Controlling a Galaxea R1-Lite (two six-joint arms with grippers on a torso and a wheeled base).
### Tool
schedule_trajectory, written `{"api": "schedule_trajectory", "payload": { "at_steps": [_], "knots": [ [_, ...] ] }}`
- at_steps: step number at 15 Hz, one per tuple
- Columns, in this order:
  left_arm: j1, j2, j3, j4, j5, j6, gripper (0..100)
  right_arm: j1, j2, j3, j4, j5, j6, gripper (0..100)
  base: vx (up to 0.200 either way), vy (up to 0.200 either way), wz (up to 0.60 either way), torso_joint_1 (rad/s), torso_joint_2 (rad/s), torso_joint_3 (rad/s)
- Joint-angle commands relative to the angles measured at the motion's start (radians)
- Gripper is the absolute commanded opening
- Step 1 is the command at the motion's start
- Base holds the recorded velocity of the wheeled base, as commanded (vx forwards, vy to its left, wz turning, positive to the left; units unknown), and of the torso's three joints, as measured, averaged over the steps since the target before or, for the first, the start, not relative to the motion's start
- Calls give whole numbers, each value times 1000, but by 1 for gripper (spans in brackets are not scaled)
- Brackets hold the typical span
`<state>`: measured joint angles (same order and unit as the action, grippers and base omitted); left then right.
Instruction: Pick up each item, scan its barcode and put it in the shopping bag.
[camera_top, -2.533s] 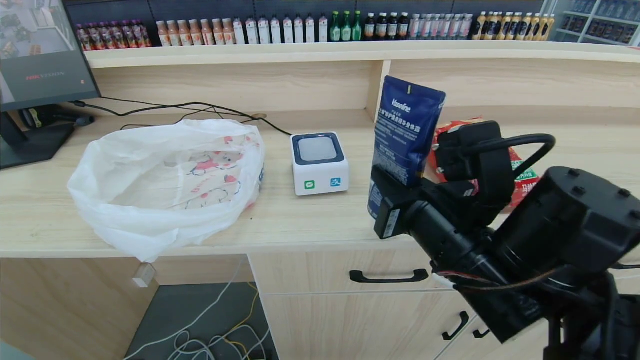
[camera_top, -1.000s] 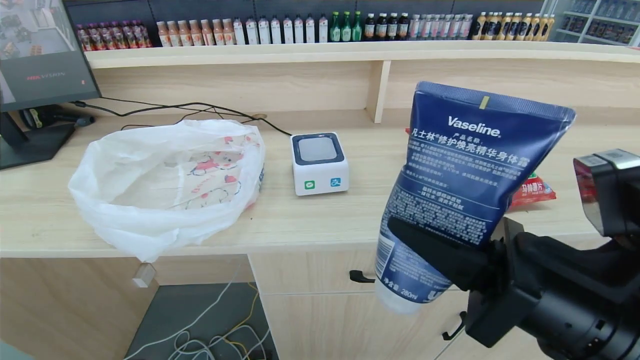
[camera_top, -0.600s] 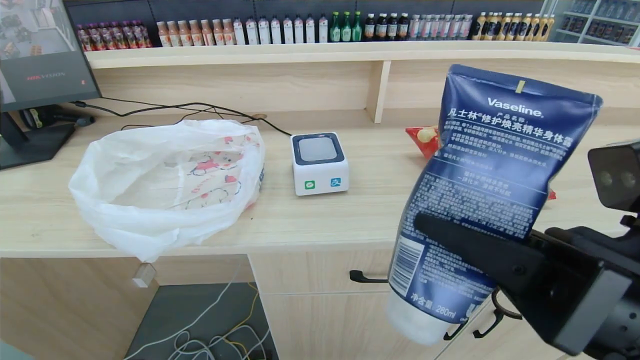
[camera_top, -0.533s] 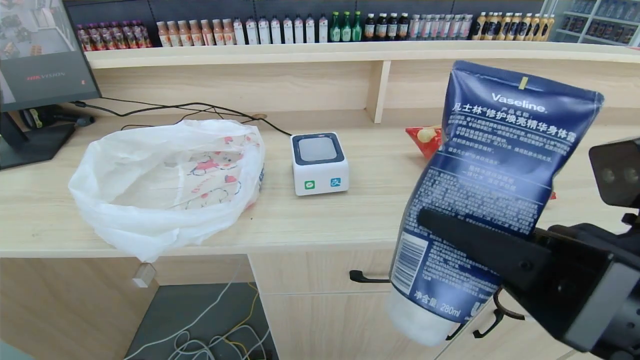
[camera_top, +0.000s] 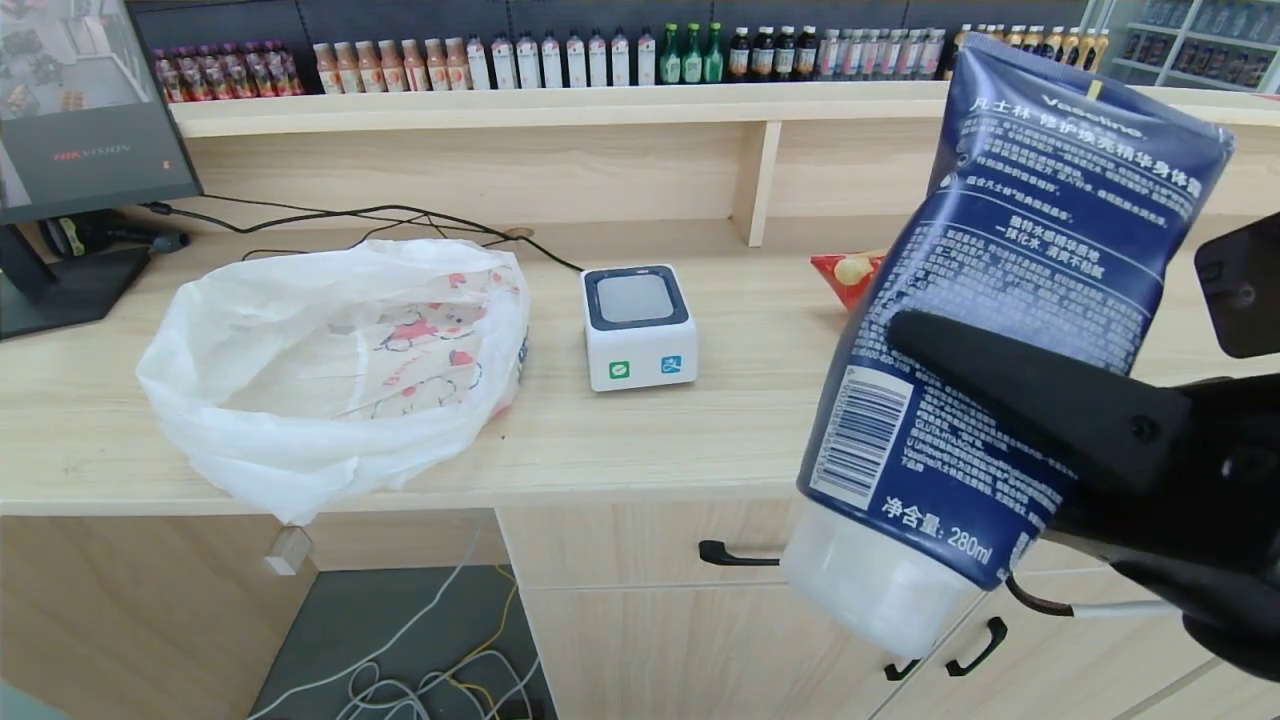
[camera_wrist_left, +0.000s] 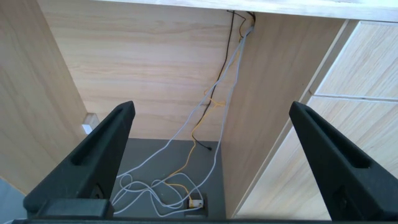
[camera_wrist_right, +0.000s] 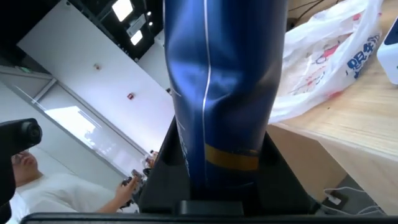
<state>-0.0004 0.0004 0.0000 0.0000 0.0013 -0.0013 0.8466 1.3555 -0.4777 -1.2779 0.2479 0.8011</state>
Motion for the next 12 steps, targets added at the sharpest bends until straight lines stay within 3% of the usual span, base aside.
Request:
{"api": "schedule_trajectory", "payload": {
  "at_steps": [1,12],
  "knots": [
    [0,0,0,0,0,0,100,2,2,1,-12,1,10,0,0,0,0,0,0,0],
    [0,0,0,0,0,0,100,32,8,2,-23,1,30,0,0,0,0,0,0,0]
  ]
}}
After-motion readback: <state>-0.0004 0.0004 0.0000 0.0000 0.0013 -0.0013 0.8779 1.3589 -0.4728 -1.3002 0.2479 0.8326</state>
